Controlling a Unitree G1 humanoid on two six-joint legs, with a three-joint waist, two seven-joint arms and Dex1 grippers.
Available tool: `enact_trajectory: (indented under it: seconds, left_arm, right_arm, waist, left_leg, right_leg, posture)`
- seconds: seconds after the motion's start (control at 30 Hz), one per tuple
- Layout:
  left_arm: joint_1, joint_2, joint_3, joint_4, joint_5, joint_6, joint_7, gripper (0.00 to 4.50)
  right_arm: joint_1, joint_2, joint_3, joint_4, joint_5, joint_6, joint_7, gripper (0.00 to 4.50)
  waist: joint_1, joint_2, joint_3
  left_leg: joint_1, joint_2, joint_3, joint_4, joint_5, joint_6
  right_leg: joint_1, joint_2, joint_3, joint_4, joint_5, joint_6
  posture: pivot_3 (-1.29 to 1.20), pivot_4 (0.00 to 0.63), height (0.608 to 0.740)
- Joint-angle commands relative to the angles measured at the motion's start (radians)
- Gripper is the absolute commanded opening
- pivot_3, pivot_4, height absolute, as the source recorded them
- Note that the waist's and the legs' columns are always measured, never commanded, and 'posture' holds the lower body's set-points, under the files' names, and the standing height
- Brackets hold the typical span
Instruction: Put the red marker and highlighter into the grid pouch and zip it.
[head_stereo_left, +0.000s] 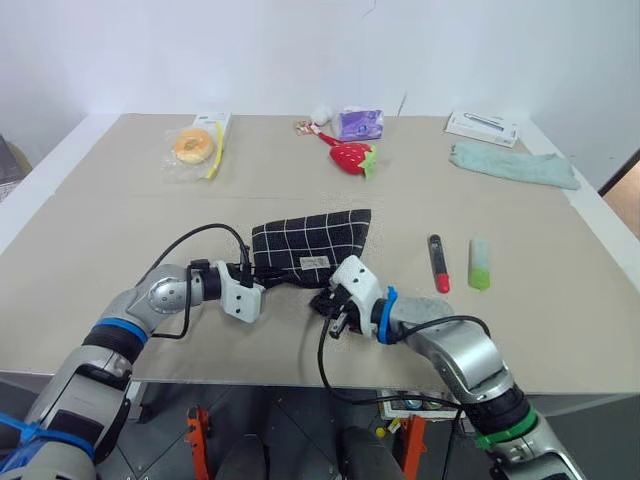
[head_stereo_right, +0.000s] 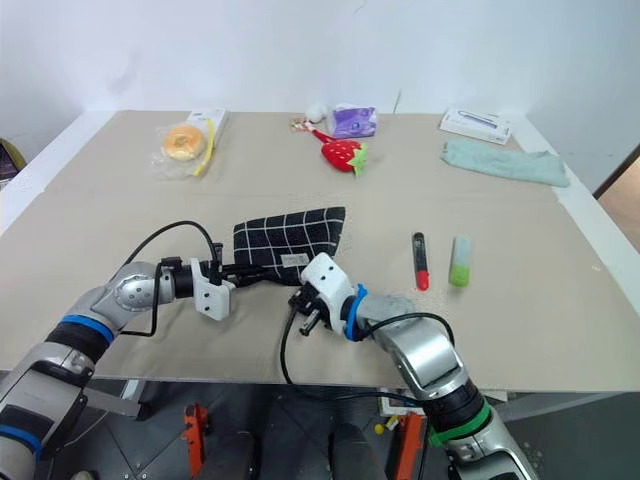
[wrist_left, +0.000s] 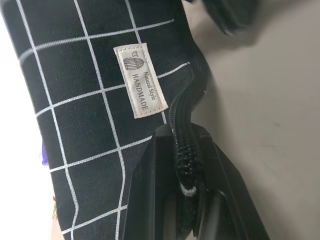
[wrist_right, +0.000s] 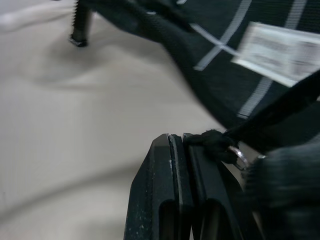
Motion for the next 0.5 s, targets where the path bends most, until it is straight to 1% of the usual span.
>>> enact_trajectory:
  seconds: [0.03, 0.13, 0.2, 0.27, 0.33, 0.37, 0.4, 0.47, 0.5]
  left_arm:
    - [0.018, -0.016, -0.001, -0.049, -0.034, 0.013, -0.016, 0.0]
    - [0.034, -0.013, 0.002, -0.067, -0.045, 0.024, -0.03, 0.0]
    - [0.044, -0.01, 0.002, -0.075, -0.049, 0.029, -0.036, 0.0]
    - [0.046, -0.012, 0.001, -0.083, -0.052, 0.035, -0.041, 0.0]
    - [0.046, -0.015, 0.001, -0.085, -0.053, 0.039, -0.043, 0.0]
    - [0.045, -0.016, 0.001, -0.085, -0.054, 0.041, -0.045, 0.0]
    - [0.046, -0.017, 0.002, -0.086, -0.054, 0.043, -0.046, 0.0]
    - [0.047, -0.018, 0.004, -0.087, -0.058, 0.046, -0.05, 0.0]
    - [0.047, -0.019, 0.004, -0.087, -0.059, 0.047, -0.051, 0.0]
  right_arm:
    - [-0.03, -0.014, -0.035, 0.053, -0.057, -0.005, -0.059, 0.04]
    - [-0.037, -0.071, -0.042, 0.108, -0.096, -0.026, -0.064, 0.04]
    - [-0.043, -0.091, -0.082, 0.133, -0.089, -0.039, -0.064, 0.04]
    - [-0.033, -0.09, -0.171, 0.088, -0.007, -0.031, -0.024, 0.04]
    - [-0.013, -0.108, -0.239, 0.039, 0.072, -0.007, 0.034, 0.8]
    - [-0.003, -0.128, -0.254, 0.027, 0.09, -0.001, 0.059, 1.11]
    - [0.005, -0.147, -0.262, 0.018, 0.102, 0.003, 0.079, 1.68]
    - [0.02, -0.185, -0.291, 0.004, 0.135, 0.013, 0.116, 2.58]
    - [0.024, -0.201, -0.307, 0.004, 0.146, 0.013, 0.129, 3.13]
  waist:
    - [-0.002, 0.0, 0.0]
    - [-0.003, 0.0, 0.0]
    - [-0.003, 0.0, 0.0]
    - [-0.002, 0.0, 0.0]
    - [-0.002, 0.0, 0.0]
    - [-0.002, 0.0, 0.0]
    - [-0.004, 0.0, 0.0]
    - [-0.004, 0.0, 0.0]
    - [-0.004, 0.0, 0.0]
  left_leg:
    - [-0.001, 0.0, 0.0, 0.0, 0.0, 0.0]
    - [-0.003, 0.0, 0.0, 0.0, 0.0, 0.0]
    - [-0.003, 0.0, 0.0, 0.0, 0.0, 0.0]
    - [-0.004, 0.0, 0.0, 0.0, 0.0, 0.0]
    - [-0.005, 0.0, 0.0, 0.0, 0.0, 0.0]
    - [-0.006, -0.001, 0.0, 0.0, 0.0, 0.0]
    - [-0.007, -0.001, 0.0, 0.0, 0.0, 0.0]
    - [-0.007, -0.001, 0.0, 0.0, -0.001, 0.001]
    - [-0.007, -0.001, 0.0, 0.0, -0.001, 0.001]
  right_leg:
    - [-0.001, 0.0, 0.001, 0.0, 0.0, 0.0]
    - [-0.003, 0.0, 0.001, 0.0, 0.0, 0.001]
    - [-0.003, 0.0, 0.0, 0.0, 0.0, 0.001]
    - [-0.003, 0.0, 0.001, 0.0, 0.0, 0.001]
    - [-0.004, 0.0, 0.001, 0.0, 0.0, 0.001]
    - [-0.005, 0.0, 0.001, 0.0, 0.0, 0.001]
    - [-0.006, 0.0, 0.001, 0.0, 0.0, 0.002]
    - [-0.006, 0.0, 0.002, 0.0, -0.001, 0.002]
    - [-0.006, 0.0, 0.002, 0.0, -0.001, 0.002]
  posture:
    - [0.0, 0.15, 0.739]
    - [0.0, 0.15, 0.739]
    - [0.0, 0.15, 0.739]
    - [0.0, 0.15, 0.739]
    - [0.0, 0.15, 0.739]
    - [0.0, 0.15, 0.739]
    - [0.0, 0.15, 0.739]
    - [0.0, 0.15, 0.739]
    - [0.0, 0.15, 0.739]
